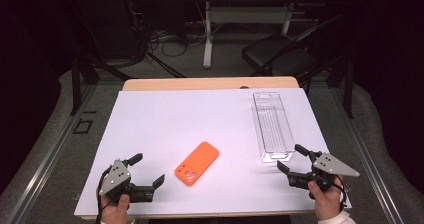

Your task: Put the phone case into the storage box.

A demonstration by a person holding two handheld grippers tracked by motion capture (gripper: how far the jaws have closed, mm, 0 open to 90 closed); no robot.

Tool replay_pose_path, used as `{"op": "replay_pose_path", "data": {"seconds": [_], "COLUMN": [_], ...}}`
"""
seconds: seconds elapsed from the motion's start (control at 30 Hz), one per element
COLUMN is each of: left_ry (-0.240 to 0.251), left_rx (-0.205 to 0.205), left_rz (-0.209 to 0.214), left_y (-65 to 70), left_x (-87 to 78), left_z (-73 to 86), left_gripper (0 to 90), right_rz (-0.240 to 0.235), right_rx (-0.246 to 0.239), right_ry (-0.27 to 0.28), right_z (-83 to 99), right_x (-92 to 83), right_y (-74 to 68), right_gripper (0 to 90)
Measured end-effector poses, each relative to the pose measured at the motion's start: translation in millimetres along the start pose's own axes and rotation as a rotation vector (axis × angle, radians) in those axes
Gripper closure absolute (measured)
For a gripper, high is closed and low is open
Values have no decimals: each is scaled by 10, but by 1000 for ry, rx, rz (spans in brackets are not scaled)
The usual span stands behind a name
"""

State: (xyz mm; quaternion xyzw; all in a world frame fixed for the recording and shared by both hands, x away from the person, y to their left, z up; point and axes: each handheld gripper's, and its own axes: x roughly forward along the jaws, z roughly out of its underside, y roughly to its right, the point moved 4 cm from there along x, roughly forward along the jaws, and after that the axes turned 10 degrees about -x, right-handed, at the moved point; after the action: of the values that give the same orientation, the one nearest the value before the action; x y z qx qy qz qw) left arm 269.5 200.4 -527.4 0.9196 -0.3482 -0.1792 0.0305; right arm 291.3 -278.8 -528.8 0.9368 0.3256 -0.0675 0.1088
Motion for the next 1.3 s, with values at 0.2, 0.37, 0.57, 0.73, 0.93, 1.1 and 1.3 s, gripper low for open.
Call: {"op": "replay_pose_path", "data": {"seconds": [0.2, 0.37, 0.57, 0.73, 0.93, 1.1, 1.3], "left_ry": [-2, -1, -41, -67, -115, -145, -203], "left_rx": [-7, -13, -19, -30, -43, -62, -109], "left_rz": [1, 7, -11, -37, -75, -114, -212], "left_y": [-4, -13, -45, -50, -65, -89, -118], "left_x": [12, 23, 49, 51, 50, 75, 81], "left_z": [6, 4, 24, 44, 77, 88, 115], "left_gripper": [7, 7, 7, 8, 8, 8, 8], "right_rz": [3, 8, 14, 16, 4, -1, -10], "right_rx": [4, 1, 3, 2, -6, -15, -10], "right_ry": [-5, -10, -16, -19, -25, -40, -41], "right_z": [7, 10, 11, 3, -1, 10, 14], "right_x": [-6, -2, 21, 56, 89, 83, 78], "right_y": [2, 0, 28, 13, -14, -19, -14], "right_gripper": [144, 144, 144, 144, 144, 144, 144]}}
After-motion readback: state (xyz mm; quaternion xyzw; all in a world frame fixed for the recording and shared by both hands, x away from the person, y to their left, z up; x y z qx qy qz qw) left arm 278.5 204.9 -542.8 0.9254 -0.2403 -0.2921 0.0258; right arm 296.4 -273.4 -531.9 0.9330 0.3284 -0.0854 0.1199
